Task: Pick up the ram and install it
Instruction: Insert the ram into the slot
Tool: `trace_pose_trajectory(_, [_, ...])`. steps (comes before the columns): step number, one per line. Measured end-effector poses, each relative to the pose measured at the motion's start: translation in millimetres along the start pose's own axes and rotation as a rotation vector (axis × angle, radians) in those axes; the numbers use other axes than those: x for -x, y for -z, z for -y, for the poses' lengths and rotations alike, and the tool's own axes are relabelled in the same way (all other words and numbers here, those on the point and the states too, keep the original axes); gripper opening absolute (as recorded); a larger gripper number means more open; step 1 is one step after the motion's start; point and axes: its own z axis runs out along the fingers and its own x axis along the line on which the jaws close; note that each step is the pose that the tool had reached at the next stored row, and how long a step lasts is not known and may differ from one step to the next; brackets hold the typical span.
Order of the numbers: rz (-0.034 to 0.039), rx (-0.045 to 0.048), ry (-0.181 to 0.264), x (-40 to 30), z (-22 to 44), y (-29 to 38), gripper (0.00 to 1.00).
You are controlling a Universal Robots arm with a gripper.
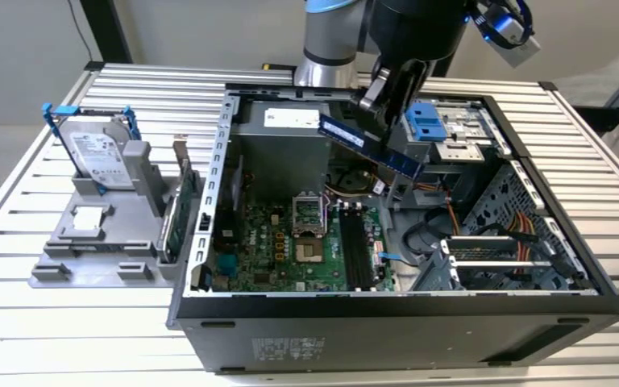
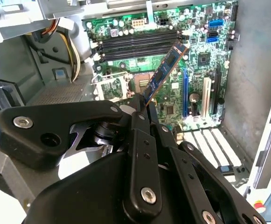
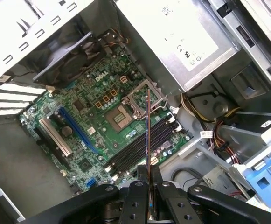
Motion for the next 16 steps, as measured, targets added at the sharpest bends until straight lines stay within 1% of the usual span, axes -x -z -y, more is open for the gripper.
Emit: trace_pose_trajectory(16, [0.0025, 0.0019, -0.107, 0.0, 0.0, 0.0, 0.0])
